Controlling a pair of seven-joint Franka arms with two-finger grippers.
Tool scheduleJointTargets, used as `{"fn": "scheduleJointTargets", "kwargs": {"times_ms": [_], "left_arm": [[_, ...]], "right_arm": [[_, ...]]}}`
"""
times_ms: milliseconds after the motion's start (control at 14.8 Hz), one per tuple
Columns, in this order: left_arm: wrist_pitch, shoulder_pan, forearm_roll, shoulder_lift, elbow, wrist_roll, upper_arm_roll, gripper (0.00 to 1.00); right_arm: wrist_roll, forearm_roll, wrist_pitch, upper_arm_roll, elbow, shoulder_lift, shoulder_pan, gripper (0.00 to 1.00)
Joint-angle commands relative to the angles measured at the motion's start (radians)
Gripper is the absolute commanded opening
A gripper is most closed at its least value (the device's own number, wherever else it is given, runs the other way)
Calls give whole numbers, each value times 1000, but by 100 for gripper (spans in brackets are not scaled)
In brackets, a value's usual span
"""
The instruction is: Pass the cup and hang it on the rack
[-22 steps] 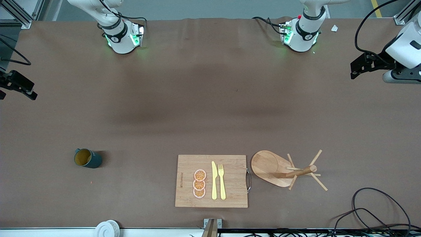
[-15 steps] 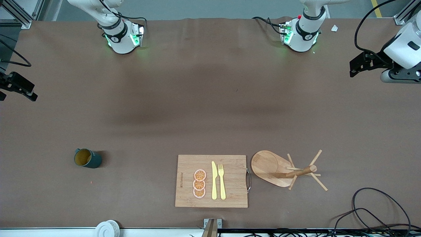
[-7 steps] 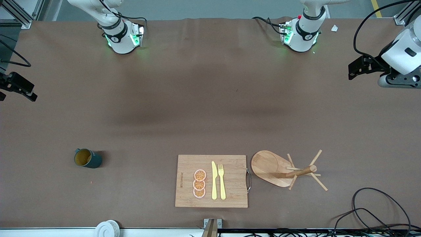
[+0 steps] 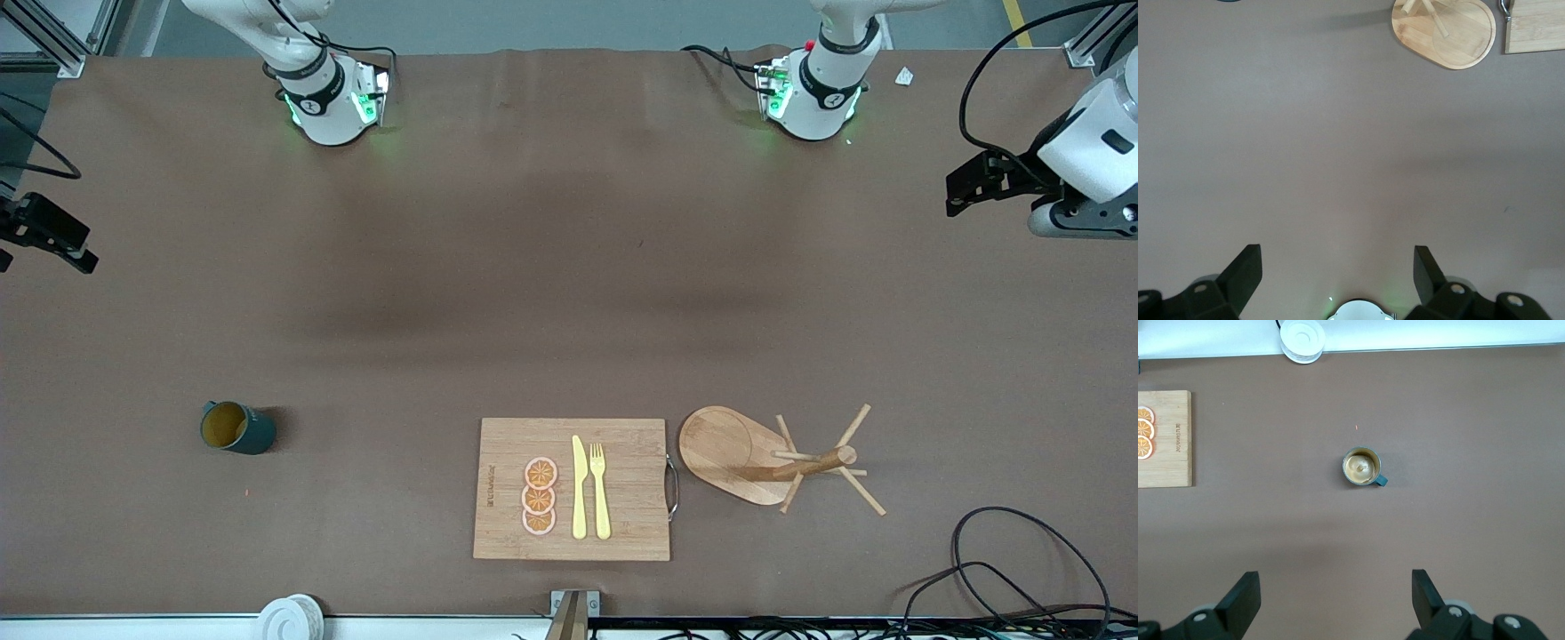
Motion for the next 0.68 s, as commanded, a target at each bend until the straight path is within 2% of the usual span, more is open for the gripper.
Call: {"fn": "scheduleJointTargets", "kwargs": {"times_ms": [0, 406, 610], "left_arm": [[-18, 8, -7, -3, 28, 13, -3, 100], [-9, 27, 13, 24, 60, -2, -1, 100], [-7, 29, 12, 37, 73, -1, -1, 100]], "right_arm": [[16, 1, -11, 12, 17, 7, -10, 100], [6, 7, 0, 12, 17, 30, -32, 100], [12, 4, 3, 15, 17, 97, -20, 100]]}}
